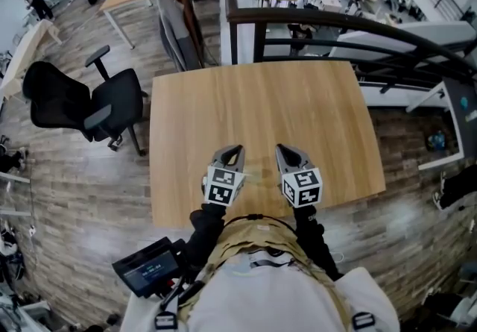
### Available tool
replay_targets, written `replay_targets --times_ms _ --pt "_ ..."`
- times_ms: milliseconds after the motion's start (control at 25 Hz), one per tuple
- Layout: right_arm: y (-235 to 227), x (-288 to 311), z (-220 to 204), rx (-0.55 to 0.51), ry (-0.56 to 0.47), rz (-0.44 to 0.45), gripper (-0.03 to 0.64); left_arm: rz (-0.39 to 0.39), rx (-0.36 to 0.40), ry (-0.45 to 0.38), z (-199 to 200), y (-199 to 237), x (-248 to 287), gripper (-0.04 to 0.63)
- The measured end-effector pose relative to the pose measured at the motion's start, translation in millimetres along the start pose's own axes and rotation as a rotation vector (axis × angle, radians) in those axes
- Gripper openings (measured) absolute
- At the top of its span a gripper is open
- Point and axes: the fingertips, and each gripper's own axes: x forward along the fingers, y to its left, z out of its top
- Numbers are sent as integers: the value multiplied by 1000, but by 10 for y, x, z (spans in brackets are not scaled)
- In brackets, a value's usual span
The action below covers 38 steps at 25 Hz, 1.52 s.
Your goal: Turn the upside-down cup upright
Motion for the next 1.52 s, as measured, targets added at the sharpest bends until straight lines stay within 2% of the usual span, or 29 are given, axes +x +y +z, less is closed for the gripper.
replay_targets --times_ms 280,480,600,760,880,1000,1160,1280,1520 --pt "-70 227 -290 45 55 10 20 -115 27 171 -558 -85 317 2" --pt "-131 227 -498 79 133 5 20 -202 73 353 -1049 -246 475 2" --pt "-230 315 -544 96 166 7 21 -252 119 421 -1216 -281 623 3" --pt "-267 326 -668 108 205 3 21 -331 230 491 -1498 -391 725 57" --pt "-303 368 -689 118 220 4 21 -402 297 522 -1584 -464 799 140" --pt "-340 419 -732 127 228 5 21 -476 421 553 -1686 -565 865 231" --pt "-276 453 -839 136 258 22 21 -567 578 650 -1974 -676 876 314" --pt "-218 507 -908 135 293 42 21 -609 641 694 -2127 -717 928 349" --pt "-204 551 -1008 134 331 53 21 -671 792 755 -2448 -792 1032 371"
